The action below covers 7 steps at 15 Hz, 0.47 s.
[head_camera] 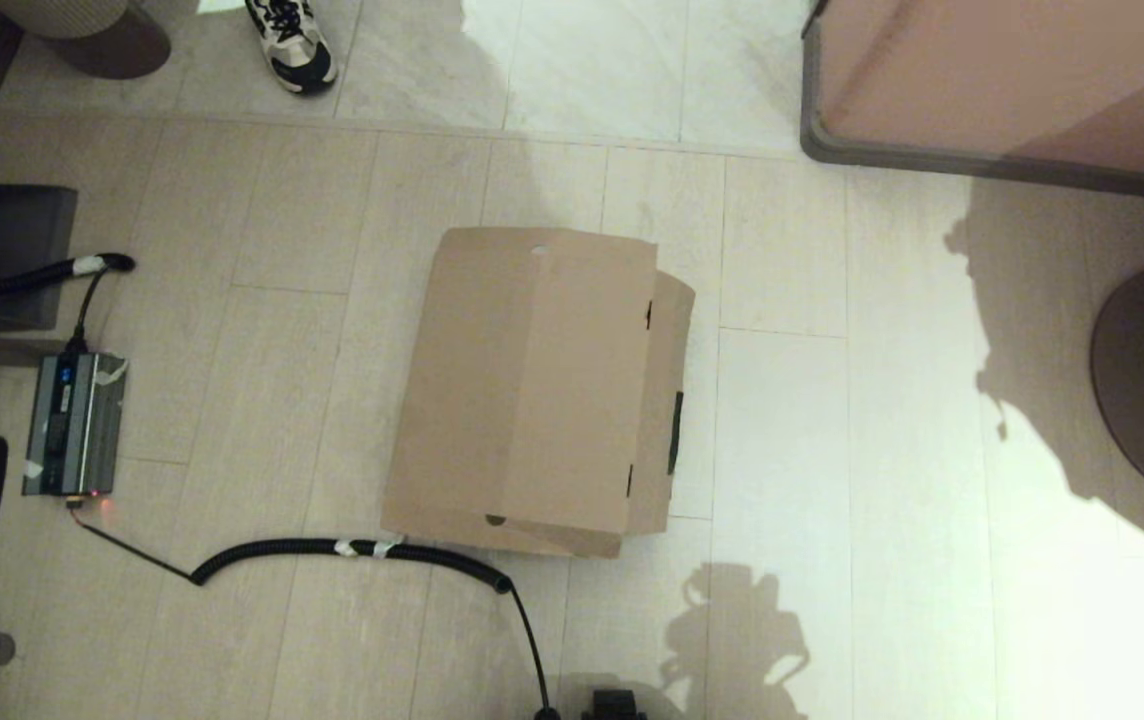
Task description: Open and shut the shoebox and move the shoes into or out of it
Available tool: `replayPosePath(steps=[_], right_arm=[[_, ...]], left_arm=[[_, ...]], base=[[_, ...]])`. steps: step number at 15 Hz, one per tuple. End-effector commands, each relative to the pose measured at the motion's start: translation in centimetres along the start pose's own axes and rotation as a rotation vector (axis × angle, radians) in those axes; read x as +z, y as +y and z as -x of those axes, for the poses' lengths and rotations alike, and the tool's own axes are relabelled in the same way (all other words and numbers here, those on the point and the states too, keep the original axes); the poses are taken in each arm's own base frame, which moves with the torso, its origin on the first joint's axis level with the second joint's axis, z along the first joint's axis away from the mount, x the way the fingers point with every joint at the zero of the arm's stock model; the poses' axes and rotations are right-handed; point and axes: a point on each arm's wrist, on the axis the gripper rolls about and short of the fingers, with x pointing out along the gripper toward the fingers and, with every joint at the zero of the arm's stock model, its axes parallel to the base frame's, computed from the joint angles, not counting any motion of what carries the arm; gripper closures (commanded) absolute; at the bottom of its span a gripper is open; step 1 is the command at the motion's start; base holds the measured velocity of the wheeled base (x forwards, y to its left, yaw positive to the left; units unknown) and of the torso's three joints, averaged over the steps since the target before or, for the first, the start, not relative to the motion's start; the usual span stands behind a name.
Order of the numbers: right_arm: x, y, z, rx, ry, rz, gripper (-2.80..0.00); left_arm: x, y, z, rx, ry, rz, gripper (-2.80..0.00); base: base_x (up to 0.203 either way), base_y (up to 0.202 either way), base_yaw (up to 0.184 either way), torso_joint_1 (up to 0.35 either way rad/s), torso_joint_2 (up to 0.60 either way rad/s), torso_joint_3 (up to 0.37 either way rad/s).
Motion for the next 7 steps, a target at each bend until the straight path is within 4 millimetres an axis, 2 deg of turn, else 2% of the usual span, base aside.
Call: replayPosePath(steps=[1,4,7], right_arm=[[-0.07,-0.01,-0.06,-0.006,0.004,0.001,0.0],[-0.07,0.0,-0.06,-0.005,0.003,-0.028,0.0],[-0.21,0.05,-0.1,0.019,0.011,-0.222,0.0]], left_arm=[[-0.2,-0.01,-0.08,-0.002,0.01,0.0,0.0],[-0.18,-0.01,-0.08,0.002,0.009,0.009,0.0],[-0.18,-0.01,-0.08,0.002,0.009,0.012,0.0]], base=[[0.0,0.0,0.0,0.0,0.0,0.0],[0.0,0.0,0.0,0.0,0.0,0.0],[0.0,0.0,0.0,0.0,0.0,0.0]])
